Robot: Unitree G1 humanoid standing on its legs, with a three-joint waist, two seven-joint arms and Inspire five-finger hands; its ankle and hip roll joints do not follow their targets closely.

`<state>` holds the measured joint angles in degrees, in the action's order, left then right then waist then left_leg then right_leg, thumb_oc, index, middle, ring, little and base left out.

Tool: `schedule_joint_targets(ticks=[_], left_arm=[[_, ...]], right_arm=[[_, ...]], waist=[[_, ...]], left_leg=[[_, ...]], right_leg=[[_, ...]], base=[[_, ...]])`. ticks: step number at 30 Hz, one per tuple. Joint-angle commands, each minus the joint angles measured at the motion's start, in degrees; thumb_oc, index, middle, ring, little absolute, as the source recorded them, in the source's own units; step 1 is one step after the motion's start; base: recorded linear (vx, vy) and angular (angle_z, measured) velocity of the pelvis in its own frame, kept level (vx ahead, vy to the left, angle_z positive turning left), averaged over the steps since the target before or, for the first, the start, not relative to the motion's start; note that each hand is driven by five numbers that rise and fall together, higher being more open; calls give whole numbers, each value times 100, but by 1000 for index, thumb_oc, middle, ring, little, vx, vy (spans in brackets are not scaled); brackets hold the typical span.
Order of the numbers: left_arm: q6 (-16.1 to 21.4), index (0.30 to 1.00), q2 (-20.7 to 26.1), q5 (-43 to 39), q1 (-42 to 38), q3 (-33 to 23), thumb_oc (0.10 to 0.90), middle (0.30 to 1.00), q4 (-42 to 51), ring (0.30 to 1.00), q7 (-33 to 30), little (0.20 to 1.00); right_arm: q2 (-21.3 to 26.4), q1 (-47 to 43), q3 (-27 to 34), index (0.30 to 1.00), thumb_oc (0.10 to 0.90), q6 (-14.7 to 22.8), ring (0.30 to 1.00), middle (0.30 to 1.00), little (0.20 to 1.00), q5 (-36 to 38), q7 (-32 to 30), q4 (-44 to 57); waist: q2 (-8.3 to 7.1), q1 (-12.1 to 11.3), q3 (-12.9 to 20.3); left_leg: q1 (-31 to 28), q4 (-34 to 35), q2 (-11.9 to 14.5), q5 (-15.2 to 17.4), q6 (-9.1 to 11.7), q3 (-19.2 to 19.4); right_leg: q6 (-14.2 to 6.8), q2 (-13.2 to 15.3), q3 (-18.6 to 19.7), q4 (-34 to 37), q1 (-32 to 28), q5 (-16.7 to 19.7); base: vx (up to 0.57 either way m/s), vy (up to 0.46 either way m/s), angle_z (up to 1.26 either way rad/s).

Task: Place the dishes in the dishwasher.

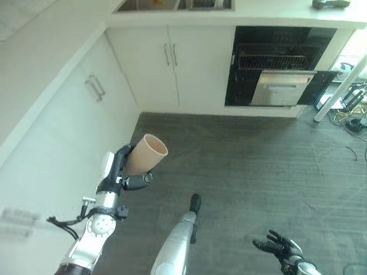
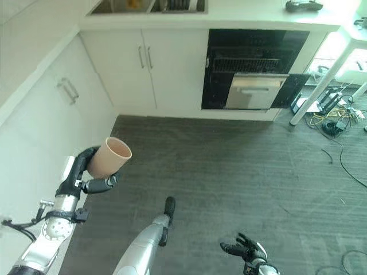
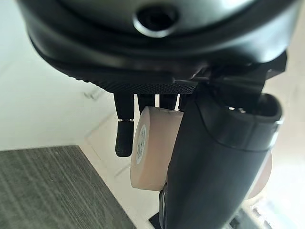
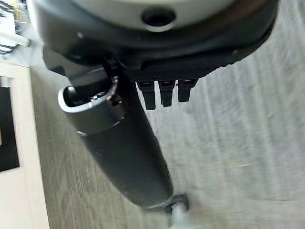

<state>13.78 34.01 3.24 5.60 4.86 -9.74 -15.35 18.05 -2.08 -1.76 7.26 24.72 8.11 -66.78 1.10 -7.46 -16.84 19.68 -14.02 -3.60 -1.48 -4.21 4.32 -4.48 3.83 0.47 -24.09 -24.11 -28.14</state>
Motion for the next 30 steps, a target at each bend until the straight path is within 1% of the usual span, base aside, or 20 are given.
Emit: schedule_joint_targets(ticks=[1,2,3,4,5,6,7,8,9,10,11,12,13,15,17,20,24,27,29,30], left_arm=[[978,300,177,210,-817,-903,400,300,832,300,16,300],[939,300,224,214,-832,-908,400,300,860,300,45,300],[896,300,282,203,-856,-911,400,300,861,300,77,300],[859,300,327,158,-895,-890,400,300,805,300,67,300],[830,300,349,137,-934,-851,400,300,767,300,46,300],[790,300,367,106,-1009,-785,400,300,720,300,18,300],[779,300,375,104,-1075,-738,400,300,678,300,-9,300],[755,300,390,147,-1197,-669,400,300,621,300,-62,300],[708,300,420,157,-1306,-622,400,300,605,300,-77,300],[660,300,458,154,-1397,-594,400,300,602,300,-79,300],[606,300,493,140,-1473,-572,400,300,606,300,-74,300],[567,300,591,97,-1646,-497,400,300,529,300,-111,300],[628,300,615,100,-1692,-476,400,300,478,300,-121,300],[724,300,555,143,-1620,-470,400,300,470,300,-50,300],[749,300,456,207,-1516,-453,400,300,611,300,-7,300],[583,300,318,324,-1444,-435,400,300,934,300,106,300],[564,300,298,284,-1505,-426,400,300,982,300,99,300],[605,300,252,170,-1518,-413,400,300,1051,300,-12,300],[617,300,226,130,-1554,-387,400,300,1106,300,3,300],[621,300,198,140,-1681,-318,400,300,1111,300,28,300]], right_arm=[[38,204,-185,900,800,183,900,900,900,-189,-94,477],[-2,271,-183,900,800,212,900,900,900,-222,-117,554],[-54,335,-146,900,800,284,900,900,900,-380,-150,630],[-79,351,-155,900,800,351,900,900,900,-490,-184,655],[-77,356,-174,900,800,406,900,900,900,-503,-176,639],[-58,359,-210,900,800,472,900,900,900,-469,-146,623],[-39,358,-237,900,800,501,900,900,900,-447,-136,634],[-3,336,-280,900,800,514,900,900,900,-467,-138,684],[28,322,-319,900,800,516,900,900,900,-472,-139,743],[49,284,-327,900,800,497,900,900,900,-453,-129,763],[66,241,-335,900,800,486,900,900,900,-417,-113,744],[75,125,-339,900,800,456,900,900,900,-436,-55,649],[83,70,-338,900,800,441,900,900,900,-443,-41,610],[93,-18,-345,900,800,311,900,900,900,-524,-37,510],[95,-59,-403,900,800,254,900,900,900,-525,-146,415],[143,-75,-385,900,800,217,900,900,900,-380,-258,291],[154,-78,-362,900,800,322,900,900,900,-348,-155,138],[208,-119,-479,900,800,502,900,900,900,-633,27,27],[235,-68,-530,900,800,591,900,900,900,-622,44,81],[250,7,-494,900,800,664,900,900,900,-573,34,140]], waist=[[87,259,214],[90,301,221],[111,377,225],[174,442,239],[207,476,231],[296,527,222],[380,569,199],[500,633,143],[552,674,85],[563,704,60],[550,730,49],[550,835,14],[517,851,38],[364,789,128],[311,730,210],[269,712,286],[250,735,319],[199,711,281],[164,728,238],[158,808,206]], left_leg=[[-590,-317,-535,864,-26,-71],[-716,-317,-584,978,-153,-124],[-881,-317,-623,1092,-281,-227],[-1011,-317,-591,1160,-360,-319],[-1130,-317,-591,1231,-406,-370],[-1269,-317,-548,1290,-450,-429],[-1392,-317,-483,1321,-460,-456],[-1578,-317,-361,1407,-426,-508],[-1662,-317,-272,1473,-367,-575],[-1710,-317,-187,1504,-303,-631],[-1738,-317,-157,1550,-270,-695],[-1822,-317,-29,1692,-218,-853],[-1795,-317,43,1689,-158,-870],[-1809,-317,139,1693,-13,-762],[-1792,-317,303,1680,120,-695],[-1728,-317,543,1620,342,-563],[-1699,-317,657,1581,435,-475],[-1769,-317,661,1486,470,-403],[-1764,-317,660,1371,498,-140],[-1724,-317,740,1307,533,258]], right_leg=[[-247,-377,-681,-608,1085,2164],[-367,-338,-671,-1261,1305,2428],[-526,-339,-622,-1963,1653,2801],[-566,-325,-639,-2468,2042,2935],[-511,-221,-701,-2687,2292,2871],[-342,-23,-842,-2725,2608,2679],[-198,157,-967,-2610,2861,2487],[-64,325,-1085,-2169,3133,2238],[-6,355,-1153,-1523,3105,2046],[-5,353,-1149,-546,2995,2047],[-51,360,-1053,61,2982,2136],[-179,311,-650,604,2996,2318],[-228,284,-561,690,2998,2178],[-272,312,-634,690,2941,1933],[-211,285,-732,690,2822,1767],[-107,263,-903,690,2713,1569],[-6,221,-960,690,2686,1487],[133,129,-935,690,2640,1426],[180,127,-1034,690,2577,1404],[193,151,-1208,690,2534,1378]], base=[[881,168,-230],[511,100,-147],[304,57,-15],[266,56,52],[234,57,43],[208,47,-1],[220,-15,-38],[185,-136,-38],[169,-251,-14],[121,-293,15],[113,-393,32],[96,-406,48],[106,-425,67],[96,-367,83],[75,-299,95],[61,-230,2],[54,-167,-4],[91,-236,-35],[31,-139,-13],[-7,-77,-6]])
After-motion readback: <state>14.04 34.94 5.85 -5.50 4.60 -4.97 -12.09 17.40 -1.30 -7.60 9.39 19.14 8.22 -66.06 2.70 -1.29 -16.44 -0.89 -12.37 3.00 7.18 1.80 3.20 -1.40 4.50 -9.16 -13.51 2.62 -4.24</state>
